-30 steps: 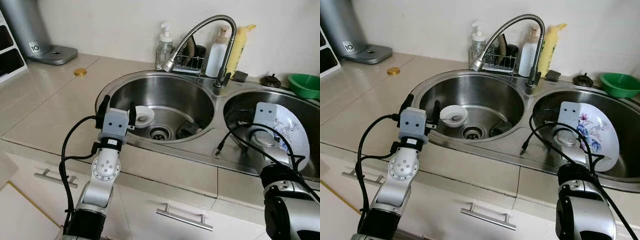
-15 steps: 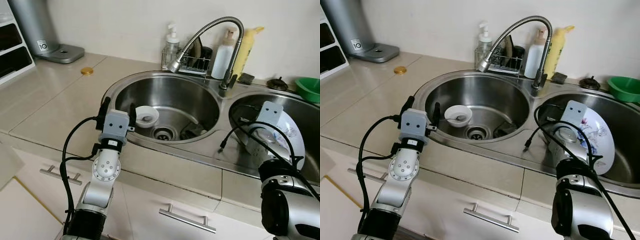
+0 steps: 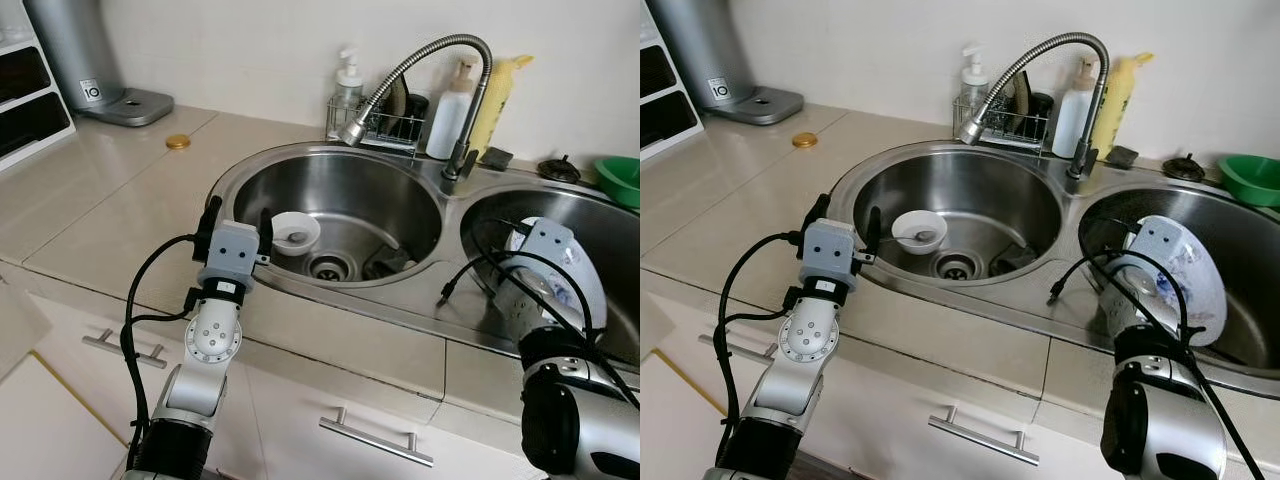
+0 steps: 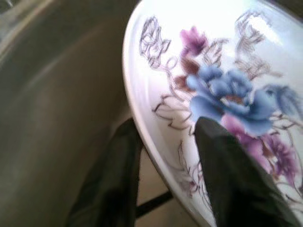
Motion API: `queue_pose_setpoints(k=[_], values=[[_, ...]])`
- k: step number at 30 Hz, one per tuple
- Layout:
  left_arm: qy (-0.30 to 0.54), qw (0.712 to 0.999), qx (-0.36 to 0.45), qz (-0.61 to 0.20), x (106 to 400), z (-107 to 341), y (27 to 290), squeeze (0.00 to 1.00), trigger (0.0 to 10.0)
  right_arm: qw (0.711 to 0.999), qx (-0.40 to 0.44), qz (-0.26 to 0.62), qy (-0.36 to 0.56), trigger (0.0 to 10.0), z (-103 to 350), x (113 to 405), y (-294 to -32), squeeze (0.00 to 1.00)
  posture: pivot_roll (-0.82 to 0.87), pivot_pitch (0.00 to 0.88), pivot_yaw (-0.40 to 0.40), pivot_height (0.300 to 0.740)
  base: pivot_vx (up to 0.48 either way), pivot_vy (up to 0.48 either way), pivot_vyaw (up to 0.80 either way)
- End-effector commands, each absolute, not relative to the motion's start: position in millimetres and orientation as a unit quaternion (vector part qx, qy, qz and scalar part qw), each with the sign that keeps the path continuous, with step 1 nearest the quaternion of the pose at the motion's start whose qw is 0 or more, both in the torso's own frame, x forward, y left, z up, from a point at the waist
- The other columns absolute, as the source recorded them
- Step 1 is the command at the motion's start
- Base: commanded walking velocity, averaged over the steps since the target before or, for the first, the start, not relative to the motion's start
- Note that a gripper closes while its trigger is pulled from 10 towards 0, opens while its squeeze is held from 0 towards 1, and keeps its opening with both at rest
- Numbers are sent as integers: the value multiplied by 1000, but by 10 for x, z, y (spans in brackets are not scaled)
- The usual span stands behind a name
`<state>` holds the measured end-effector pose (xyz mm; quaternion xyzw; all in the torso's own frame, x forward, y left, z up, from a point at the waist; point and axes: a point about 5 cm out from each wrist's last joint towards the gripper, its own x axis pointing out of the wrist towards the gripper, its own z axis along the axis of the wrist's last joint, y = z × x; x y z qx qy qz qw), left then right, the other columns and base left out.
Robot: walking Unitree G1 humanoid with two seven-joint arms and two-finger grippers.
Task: Kitchen organization
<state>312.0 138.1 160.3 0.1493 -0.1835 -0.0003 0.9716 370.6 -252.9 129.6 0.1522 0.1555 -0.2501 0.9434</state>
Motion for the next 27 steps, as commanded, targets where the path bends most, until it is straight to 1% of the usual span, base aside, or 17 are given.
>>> queue_pose_setpoints(k=[1,2,4,5,6,8,12,16,17,19,21,22,24,25,26,27], values=[[-170,974,153,-5,3120,1547,1377,0,10000,947,135,-248,152,10000,1276,3692,-2509,1000,3,0,-23,740,0,0,0],[-170,974,153,-5,3120,1546,1377,0,10000,949,133,-245,147,10000,1295,3698,-2501,1000,3,0,-23,740,0,0,0],[-169,974,153,-5,3119,1542,1377,0,10000,952,166,-226,125,10000,1356,3728,-2443,1000,3,0,-23,740,0,0,0],[-169,974,153,-5,3119,1542,1377,0,10000,952,166,-226,125,10000,1356,3728,-2443,1000,3,0,-23,740,0,0,0],[-168,974,153,-6,3119,1533,1372,0,10000,954,186,-207,109,10000,1409,3752,-2384,1000,-1,0,-22,740,0,0,0],[-167,974,154,-7,3118,1525,1366,0,10000,958,187,-193,102,10000,1442,3765,-2336,1000,-1,0,-22,740,0,0,0],[-167,974,154,-7,3119,1525,1365,0,10000,958,191,-190,96,10000,1458,3768,-2322,1000,-1,0,-23,740,0,0,0],[-166,974,155,-6,3119,1523,1374,0,10000,957,217,-180,63,10000,1550,3776,-2309,1000,1,0,-24,740,0,0,0],[-166,974,155,-5,3118,1522,1381,0,10000,958,221,-177,39,10000,1619,3773,-2320,1000,0,0,-24,740,0,0,0],[-164,974,154,-4,3115,1514,1386,0,10000,963,199,-180,-24,10000,1783,3730,-2377,1000,-2,0,-24,740,0,0,0],[-163,975,153,-7,3111,1507,1378,0,10000,969,153,-183,-65,10000,1894,3682,-2396,1000,-4,0,-25,740,0,0,0],[-167,975,148,-12,3099,1514,1360,0,10000,977,69,-168,-111,10000,2020,3632,-2338,1000,-5,0,-24,740,0,0,0],[-170,975,145,-14,3093,1523,1353,0,10000,978,36,-159,-131,10000,2070,3608,-2297,1000,-6,0,-23,740,0,0,0],[-178,974,138,-13,3087,1548,1354,0,10000,978,37,-150,-140,10000,2083,3593,-2266,24,-7,0,-23,740,0,0,0],[-191,973,131,-10,3079,1590,1361,0,10000,978,38,-138,-151,10000,2097,3565,-2216,0,-9,0,-21,740,0,0,0],[-198,972,129,-9,3077,1613,1362,0,10000,978,39,-131,-156,10000,2100,3551,-2190,0,-9,0,-21,740,0,0,0]])
